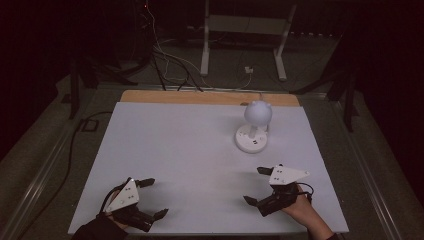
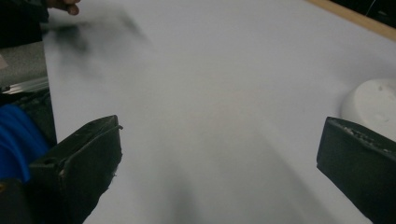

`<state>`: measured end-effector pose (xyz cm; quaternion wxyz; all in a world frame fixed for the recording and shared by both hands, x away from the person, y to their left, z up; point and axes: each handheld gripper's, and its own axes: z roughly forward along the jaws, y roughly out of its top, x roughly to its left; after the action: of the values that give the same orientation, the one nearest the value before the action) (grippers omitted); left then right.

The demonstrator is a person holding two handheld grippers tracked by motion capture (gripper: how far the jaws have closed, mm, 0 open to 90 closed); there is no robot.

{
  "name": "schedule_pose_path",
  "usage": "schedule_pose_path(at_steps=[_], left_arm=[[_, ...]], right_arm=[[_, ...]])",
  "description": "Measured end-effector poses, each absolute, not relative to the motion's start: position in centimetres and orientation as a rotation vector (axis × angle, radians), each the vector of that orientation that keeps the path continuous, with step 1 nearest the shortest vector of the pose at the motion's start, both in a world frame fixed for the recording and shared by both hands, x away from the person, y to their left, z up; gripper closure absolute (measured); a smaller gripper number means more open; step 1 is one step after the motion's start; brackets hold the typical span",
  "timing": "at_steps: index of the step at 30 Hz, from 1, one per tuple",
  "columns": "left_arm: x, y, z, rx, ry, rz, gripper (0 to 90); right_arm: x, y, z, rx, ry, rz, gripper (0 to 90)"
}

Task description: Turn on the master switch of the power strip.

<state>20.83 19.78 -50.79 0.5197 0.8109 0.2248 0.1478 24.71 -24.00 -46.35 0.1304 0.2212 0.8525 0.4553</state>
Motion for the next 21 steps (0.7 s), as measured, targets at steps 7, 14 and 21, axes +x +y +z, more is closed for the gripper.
schedule_pose_path(at_steps=[7, 14, 21], left_arm=[[20.8, 19.8, -50.8, 1.944, 0.543, 0.352, 0.2], [20.8, 19.7, -50.9, 1.948, 0.544, 0.35, 0.2], [20.8, 19.7, -50.8, 1.95, 0.543, 0.354, 0.2]], right_arm=[[25.6, -24.1, -45.4, 0.642, 2.452, 1.328, 0.2], [26.2, -24.3, -45.0, 0.656, 2.424, 1.341, 1.0], [26.8, -24.7, -44.6, 0.682, 2.401, 1.336, 0.9]])
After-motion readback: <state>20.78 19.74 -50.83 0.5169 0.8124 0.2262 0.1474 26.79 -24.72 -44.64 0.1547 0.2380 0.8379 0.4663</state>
